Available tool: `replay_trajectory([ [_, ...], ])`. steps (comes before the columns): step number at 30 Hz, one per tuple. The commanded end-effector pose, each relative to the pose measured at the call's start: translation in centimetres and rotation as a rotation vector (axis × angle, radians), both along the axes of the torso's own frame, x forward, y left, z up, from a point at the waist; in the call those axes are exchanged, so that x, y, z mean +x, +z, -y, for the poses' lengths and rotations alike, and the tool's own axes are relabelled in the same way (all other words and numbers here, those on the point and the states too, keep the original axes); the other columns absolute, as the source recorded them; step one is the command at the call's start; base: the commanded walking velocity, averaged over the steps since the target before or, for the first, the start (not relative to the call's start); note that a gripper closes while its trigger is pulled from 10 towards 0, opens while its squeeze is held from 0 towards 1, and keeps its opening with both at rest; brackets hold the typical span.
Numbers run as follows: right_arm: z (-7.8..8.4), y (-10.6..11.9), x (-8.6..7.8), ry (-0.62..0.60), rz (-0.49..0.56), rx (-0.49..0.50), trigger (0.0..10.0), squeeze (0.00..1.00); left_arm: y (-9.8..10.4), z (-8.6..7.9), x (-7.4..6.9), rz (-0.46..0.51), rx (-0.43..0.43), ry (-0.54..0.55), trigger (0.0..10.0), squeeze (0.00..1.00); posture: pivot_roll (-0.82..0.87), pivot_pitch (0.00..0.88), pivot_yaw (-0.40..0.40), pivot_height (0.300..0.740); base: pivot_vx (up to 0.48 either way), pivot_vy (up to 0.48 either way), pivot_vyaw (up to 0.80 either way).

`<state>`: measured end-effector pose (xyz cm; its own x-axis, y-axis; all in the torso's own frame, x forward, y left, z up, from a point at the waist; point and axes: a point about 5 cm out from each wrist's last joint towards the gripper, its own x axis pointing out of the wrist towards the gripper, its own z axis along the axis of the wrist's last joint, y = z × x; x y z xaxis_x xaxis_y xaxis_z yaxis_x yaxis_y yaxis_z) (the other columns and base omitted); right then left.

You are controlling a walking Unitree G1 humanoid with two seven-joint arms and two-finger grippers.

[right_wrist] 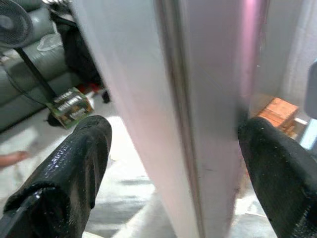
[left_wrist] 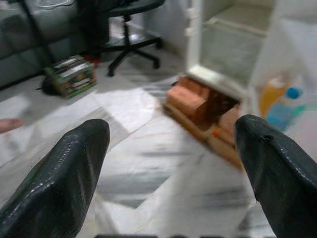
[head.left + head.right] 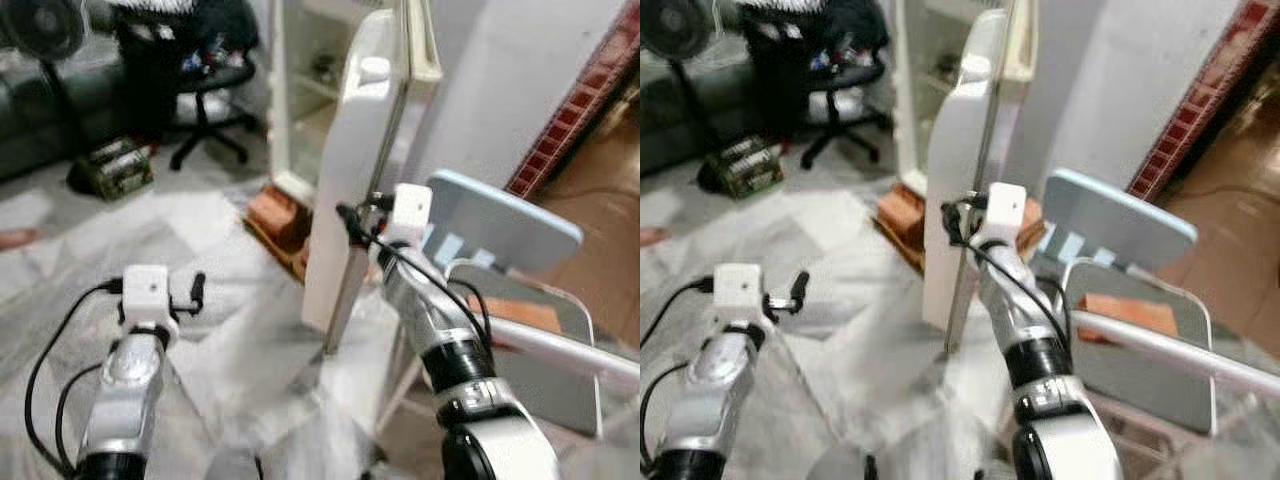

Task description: Restocking fridge

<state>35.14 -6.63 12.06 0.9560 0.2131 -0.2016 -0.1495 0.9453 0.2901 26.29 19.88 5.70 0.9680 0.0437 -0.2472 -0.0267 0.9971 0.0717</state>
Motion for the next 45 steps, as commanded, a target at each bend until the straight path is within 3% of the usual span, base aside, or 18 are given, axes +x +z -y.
replay_trajectory([
  [1, -0.9, 1.6, 0.7, 0.015, 0.058, 0.014, 10.0, 0.00, -0.2, 0.5, 0.1, -0.013, 0.008, -0.015, 10.0, 0.00, 0.15, 0.000, -0.040, 0.740, 0.000, 0.000, 0.00],
  [6, -1.4, 1.7, 0.9, 0.014, 0.064, 0.012, 10.0, 0.00, -0.2, 0.5, 0.1, -0.010, 0.011, -0.012, 10.0, 0.00, 0.15, 0.000, -0.040, 0.740, 0.000, 0.000, 0.00],
  [15, -0.5, 0.6, 0.9, -0.027, 0.048, -0.009, 10.0, 0.00, 0.1, 0.5, 0.1, 0.022, -0.013, -0.019, 10.0, 0.00, 0.14, 0.000, -0.034, 0.740, 0.069, 0.000, 0.00],
  [25, -0.5, 1.0, 1.0, -0.043, 0.113, -0.008, 10.0, 0.00, 0.1, 0.6, 0.0, 0.023, -0.015, -0.021, 10.0, 0.00, 0.14, 0.000, -0.036, 0.740, 0.322, 0.000, 0.00],
  [28, -0.2, 1.3, 1.0, -0.043, 0.153, -0.052, 10.0, 0.00, 0.0, 0.5, -0.1, 0.016, -0.010, -0.014, 10.0, 0.00, 0.15, 0.000, -0.040, 0.740, 0.311, 0.000, 0.00],
  [32, 1.7, 2.0, 0.0, -0.010, 0.276, -0.040, 10.0, 0.00, 0.0, 0.3, -0.4, 0.018, 0.003, 0.007, 10.0, 0.00, 0.16, 0.000, -0.046, 0.740, 0.065, 0.000, 0.00],
  [33, 2.3, 1.9, -0.6, -0.003, 0.288, -0.024, 10.0, 0.00, 0.0, 0.1, -0.5, 0.019, 0.010, 0.020, 10.0, 0.00, 0.16, 0.000, -0.046, 0.740, 0.000, 0.000, 0.00],
  [35, 4.5, 1.0, -2.6, 0.008, 0.323, -0.082, 10.0, 0.00, 0.1, -0.2, -0.8, 0.037, 0.023, 0.017, 10.0, 0.00, 0.15, 0.000, -0.041, 0.740, 0.000, 0.000, 0.00],
  [38, 6.6, -0.3, -4.7, 0.006, 0.336, -0.185, 10.0, 0.00, 0.2, -0.6, -1.1, 0.046, 0.027, 0.020, 10.0, 0.00, 0.13, 0.000, -0.034, 0.740, 0.000, 0.000, 0.00],
  [39, 6.6, -0.3, -4.7, 0.006, 0.336, -0.185, 10.0, 0.00, 0.2, -0.6, -1.1, 0.046, 0.027, 0.020, 10.0, 0.00, 0.13, 0.000, -0.034, 0.740, 0.000, 0.000, 0.00],
  [40, 7.8, -1.2, -5.9, -0.012, 0.317, -0.231, 10.0, 0.00, 0.4, -0.8, -1.2, 0.057, 0.033, 0.021, 10.0, 0.00, 0.13, 0.000, -0.029, 0.740, 0.000, 0.000, 0.00],
  [45, 10.8, -2.3, -9.0, -0.066, 0.279, -0.294, 10.0, 0.00, 0.7, -0.6, -1.5, 0.082, 0.028, 0.006, 10.0, 0.00, 0.10, 0.000, -0.004, 0.740, 0.000, 0.000, 0.00],
])
